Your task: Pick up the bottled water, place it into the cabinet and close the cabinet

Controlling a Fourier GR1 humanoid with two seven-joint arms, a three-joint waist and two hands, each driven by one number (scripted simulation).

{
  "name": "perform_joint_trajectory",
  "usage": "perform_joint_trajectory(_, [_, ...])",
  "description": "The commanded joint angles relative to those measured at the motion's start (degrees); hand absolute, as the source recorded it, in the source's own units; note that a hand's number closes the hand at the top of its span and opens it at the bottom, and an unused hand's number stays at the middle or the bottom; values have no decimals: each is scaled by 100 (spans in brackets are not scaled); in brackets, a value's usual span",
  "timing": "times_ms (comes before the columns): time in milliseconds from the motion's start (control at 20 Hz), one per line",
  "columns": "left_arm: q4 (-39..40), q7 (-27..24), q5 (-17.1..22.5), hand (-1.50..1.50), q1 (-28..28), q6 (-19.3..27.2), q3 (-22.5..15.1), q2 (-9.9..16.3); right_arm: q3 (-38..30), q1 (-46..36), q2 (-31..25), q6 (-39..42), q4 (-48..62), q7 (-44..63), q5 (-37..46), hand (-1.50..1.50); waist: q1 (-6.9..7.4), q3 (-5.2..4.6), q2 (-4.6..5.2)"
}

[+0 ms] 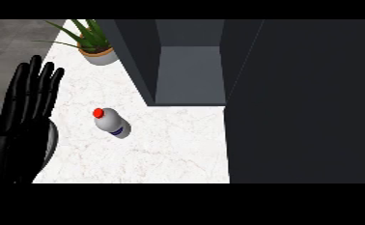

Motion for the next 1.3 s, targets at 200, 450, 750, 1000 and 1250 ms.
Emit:
perform_joint_trajectory(200, [-321,-161,1335,-150,-269,-1630,-660,441,119,527,-221,323,-477,-104,71,-150,-190,-66,141])
perform_joint_trajectory(450, [502,1210,2578,-150,561,-1605,-778,337,592,1034,386,430,-192,972,-1315,-150,-121,-58,201])
perform_joint_trajectory(750, [130,1661,3914,-150,967,-2180,21,1048,381,1872,133,535,-1129,1449,-1864,-150,-37,-61,167])
perform_joint_trajectory(1000, [472,1746,4215,-150,978,-2591,490,1150,586,2027,318,797,-744,857,-1598,-150,-18,-60,176])
perform_joint_trajectory(1250, [65,1799,4651,-150,1711,-3067,913,1349,724,2765,297,1078,-1049,661,-1601,-150,-6,-59,166])
